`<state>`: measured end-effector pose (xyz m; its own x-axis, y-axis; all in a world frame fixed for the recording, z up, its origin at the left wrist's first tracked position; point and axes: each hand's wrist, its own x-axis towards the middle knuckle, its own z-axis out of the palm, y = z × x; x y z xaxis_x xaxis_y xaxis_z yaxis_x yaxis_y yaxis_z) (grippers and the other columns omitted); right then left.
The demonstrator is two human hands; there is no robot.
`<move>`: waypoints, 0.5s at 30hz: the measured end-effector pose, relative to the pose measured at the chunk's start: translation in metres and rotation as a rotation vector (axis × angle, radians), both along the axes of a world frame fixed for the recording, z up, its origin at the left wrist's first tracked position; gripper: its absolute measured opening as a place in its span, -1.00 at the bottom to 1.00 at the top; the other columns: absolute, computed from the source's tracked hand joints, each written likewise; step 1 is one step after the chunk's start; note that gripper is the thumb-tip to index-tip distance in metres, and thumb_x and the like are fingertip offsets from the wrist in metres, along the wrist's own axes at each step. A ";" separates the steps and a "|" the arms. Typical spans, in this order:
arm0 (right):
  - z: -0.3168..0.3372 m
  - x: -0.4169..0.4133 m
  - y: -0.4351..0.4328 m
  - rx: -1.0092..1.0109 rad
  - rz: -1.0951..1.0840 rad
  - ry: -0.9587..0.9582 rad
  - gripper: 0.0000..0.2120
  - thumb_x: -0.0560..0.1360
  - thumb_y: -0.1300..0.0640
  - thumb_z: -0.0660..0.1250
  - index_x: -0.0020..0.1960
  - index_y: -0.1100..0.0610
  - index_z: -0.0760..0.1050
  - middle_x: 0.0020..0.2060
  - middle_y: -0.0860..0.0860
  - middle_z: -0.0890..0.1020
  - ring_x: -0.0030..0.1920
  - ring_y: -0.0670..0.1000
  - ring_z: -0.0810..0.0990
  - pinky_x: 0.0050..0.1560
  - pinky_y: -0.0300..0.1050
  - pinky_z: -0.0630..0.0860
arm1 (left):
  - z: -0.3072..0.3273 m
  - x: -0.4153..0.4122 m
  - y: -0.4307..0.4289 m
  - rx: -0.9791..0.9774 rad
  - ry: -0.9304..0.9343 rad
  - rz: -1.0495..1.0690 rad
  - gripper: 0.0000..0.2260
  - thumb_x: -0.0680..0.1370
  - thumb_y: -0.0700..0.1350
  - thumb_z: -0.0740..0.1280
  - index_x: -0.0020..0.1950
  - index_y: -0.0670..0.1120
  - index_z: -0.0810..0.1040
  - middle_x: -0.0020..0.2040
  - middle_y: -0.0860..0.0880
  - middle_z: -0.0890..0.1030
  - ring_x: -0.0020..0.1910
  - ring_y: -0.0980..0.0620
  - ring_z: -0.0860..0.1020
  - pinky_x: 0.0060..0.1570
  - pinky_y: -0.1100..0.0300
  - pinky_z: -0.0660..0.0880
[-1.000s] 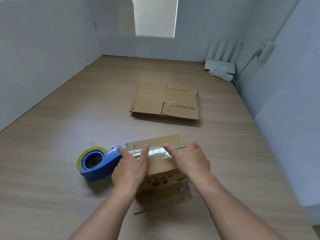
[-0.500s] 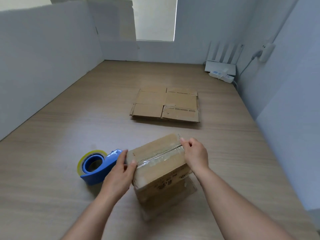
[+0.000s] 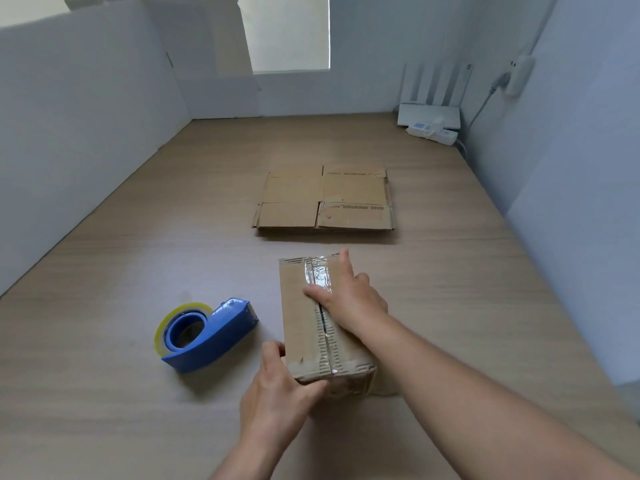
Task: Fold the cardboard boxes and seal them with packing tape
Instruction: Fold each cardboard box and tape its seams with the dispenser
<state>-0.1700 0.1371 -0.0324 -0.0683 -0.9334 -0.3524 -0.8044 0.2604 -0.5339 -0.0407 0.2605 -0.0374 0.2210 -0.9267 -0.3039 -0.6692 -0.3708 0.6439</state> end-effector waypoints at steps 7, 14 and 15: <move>-0.008 -0.025 0.066 -0.060 0.253 -0.181 -0.42 0.50 -0.27 0.23 0.42 -0.43 0.05 0.53 0.02 -0.18 0.52 0.11 0.06 0.50 0.03 0.11 | -0.002 0.011 -0.031 -0.061 -0.021 -0.090 -0.48 0.32 0.18 0.45 0.07 0.10 0.22 -0.11 0.17 0.54 -0.09 0.00 0.61 -0.11 0.04 0.57; -0.007 -0.034 0.078 -0.142 0.319 -0.088 -0.36 0.46 -0.21 0.33 0.39 -0.48 0.06 0.51 -0.06 -0.31 0.52 0.04 0.06 0.47 -0.08 0.18 | -0.001 0.027 -0.055 -0.019 -0.011 -0.315 -0.44 0.34 0.21 0.48 0.15 0.11 0.23 -0.03 0.20 0.53 -0.06 0.15 0.59 -0.06 0.08 0.60; -0.008 -0.034 0.078 -0.160 0.318 -0.060 -0.38 0.48 -0.20 0.31 0.39 -0.48 0.05 0.51 -0.05 -0.28 0.51 0.06 0.11 0.44 -0.05 0.24 | 0.000 0.036 -0.058 0.033 0.034 -0.407 -0.44 0.36 0.18 0.48 0.19 0.13 0.24 0.03 0.22 0.52 -0.01 0.22 0.55 -0.02 0.12 0.59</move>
